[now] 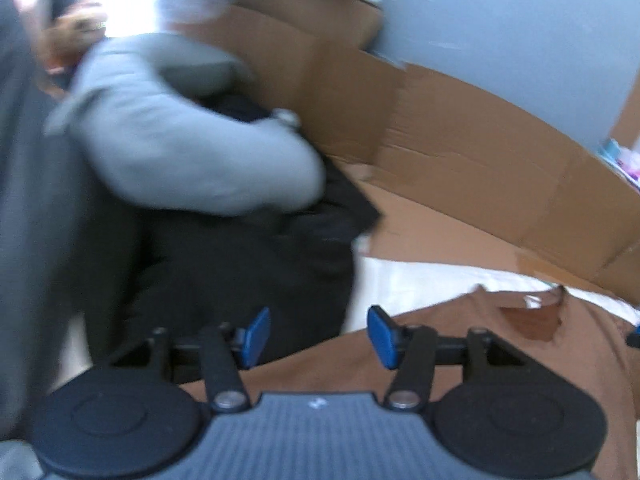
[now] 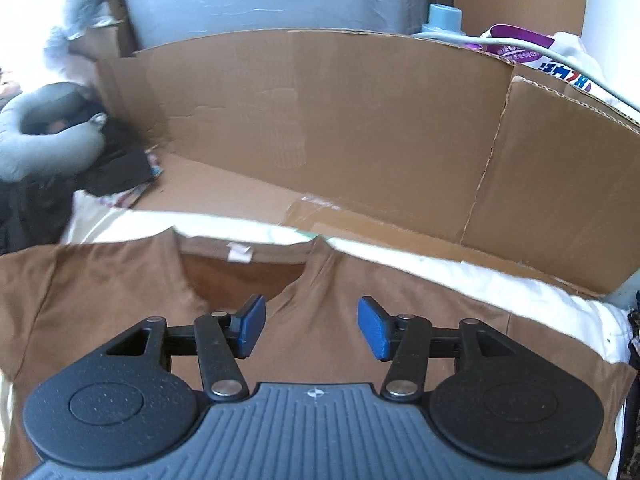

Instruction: Fold clothes

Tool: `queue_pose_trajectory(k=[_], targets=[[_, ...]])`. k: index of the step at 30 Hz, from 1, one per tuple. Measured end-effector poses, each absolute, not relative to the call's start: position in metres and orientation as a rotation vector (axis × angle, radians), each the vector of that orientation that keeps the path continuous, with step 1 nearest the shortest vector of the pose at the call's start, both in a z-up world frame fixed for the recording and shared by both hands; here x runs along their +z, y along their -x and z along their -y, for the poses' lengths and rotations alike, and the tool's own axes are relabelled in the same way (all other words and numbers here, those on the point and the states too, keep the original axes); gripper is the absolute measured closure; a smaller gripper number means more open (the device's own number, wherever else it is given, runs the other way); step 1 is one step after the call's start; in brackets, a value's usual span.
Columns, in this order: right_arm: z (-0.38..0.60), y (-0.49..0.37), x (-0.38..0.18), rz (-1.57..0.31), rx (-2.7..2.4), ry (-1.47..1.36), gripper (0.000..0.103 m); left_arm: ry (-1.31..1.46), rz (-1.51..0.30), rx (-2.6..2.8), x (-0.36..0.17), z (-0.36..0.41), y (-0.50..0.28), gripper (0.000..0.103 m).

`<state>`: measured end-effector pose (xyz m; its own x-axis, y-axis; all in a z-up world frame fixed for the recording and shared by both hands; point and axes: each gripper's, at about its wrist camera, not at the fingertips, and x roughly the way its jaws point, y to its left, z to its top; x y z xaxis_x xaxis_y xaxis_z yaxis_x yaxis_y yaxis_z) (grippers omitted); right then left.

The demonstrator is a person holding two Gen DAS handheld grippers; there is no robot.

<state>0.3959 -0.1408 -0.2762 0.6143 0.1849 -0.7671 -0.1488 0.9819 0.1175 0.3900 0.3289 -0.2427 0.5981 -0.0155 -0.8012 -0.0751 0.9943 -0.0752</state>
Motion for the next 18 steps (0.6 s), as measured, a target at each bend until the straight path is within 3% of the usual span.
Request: queue_pose_trajectory(k=[8,18], targets=[[0.129,-0.345,-0.275,-0.897,0.251,0.075,0.044,0.225,-0.97,0.147,-0.281,-0.381,-0.339,0.048],[0.124,-0.299,-0.284,-0.923,0.241,-0.015,0.044,0.314,-1.062,0.212,-0.332,-0.384,-0.281,0.05]])
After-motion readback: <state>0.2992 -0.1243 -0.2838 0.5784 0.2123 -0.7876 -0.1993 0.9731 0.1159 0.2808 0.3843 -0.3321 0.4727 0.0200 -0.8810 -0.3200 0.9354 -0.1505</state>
